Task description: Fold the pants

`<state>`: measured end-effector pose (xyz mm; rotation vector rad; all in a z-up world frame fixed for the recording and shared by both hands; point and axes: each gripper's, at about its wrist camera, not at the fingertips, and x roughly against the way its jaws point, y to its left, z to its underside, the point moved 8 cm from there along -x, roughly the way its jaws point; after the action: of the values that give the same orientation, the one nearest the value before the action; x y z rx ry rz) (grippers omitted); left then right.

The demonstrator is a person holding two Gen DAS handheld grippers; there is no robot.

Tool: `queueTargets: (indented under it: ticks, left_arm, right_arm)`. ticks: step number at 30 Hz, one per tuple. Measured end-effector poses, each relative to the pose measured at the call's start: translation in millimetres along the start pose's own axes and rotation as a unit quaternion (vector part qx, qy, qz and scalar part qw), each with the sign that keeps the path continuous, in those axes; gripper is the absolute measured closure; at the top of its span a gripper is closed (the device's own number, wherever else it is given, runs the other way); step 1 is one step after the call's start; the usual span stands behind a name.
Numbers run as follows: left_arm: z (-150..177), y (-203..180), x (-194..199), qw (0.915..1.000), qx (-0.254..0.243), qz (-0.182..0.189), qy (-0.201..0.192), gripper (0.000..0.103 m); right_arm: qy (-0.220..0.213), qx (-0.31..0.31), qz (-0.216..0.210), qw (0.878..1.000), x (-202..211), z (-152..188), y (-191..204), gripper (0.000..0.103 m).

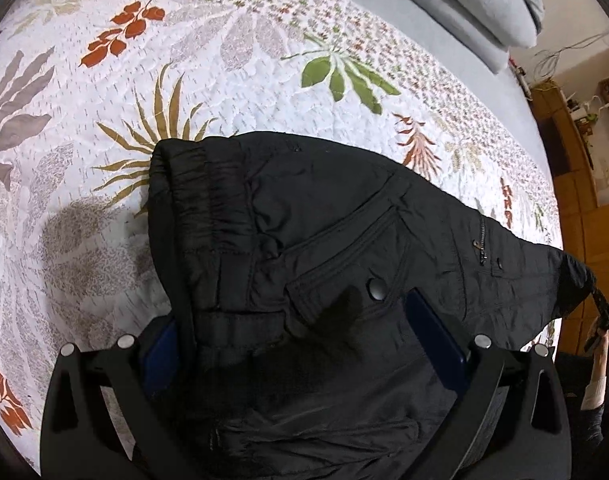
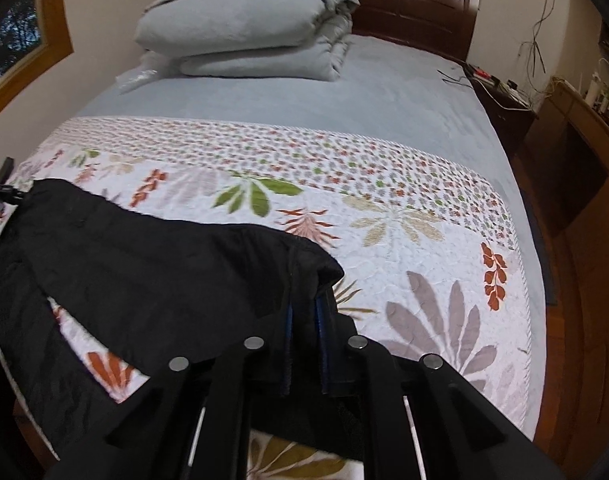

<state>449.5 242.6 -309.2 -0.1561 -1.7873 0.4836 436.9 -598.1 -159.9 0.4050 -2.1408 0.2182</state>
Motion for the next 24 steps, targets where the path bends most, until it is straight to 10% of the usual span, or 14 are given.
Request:
queueTargets:
  ticks: [24]
  left_arm:
    - [35.9,-32.5,44.9,0.9929,-0.05,0.059,-0.09,0.003]
  right_arm:
    - [-0.076,-0.024,-0.054,0.995,158.3,128.5,90.7,0.096]
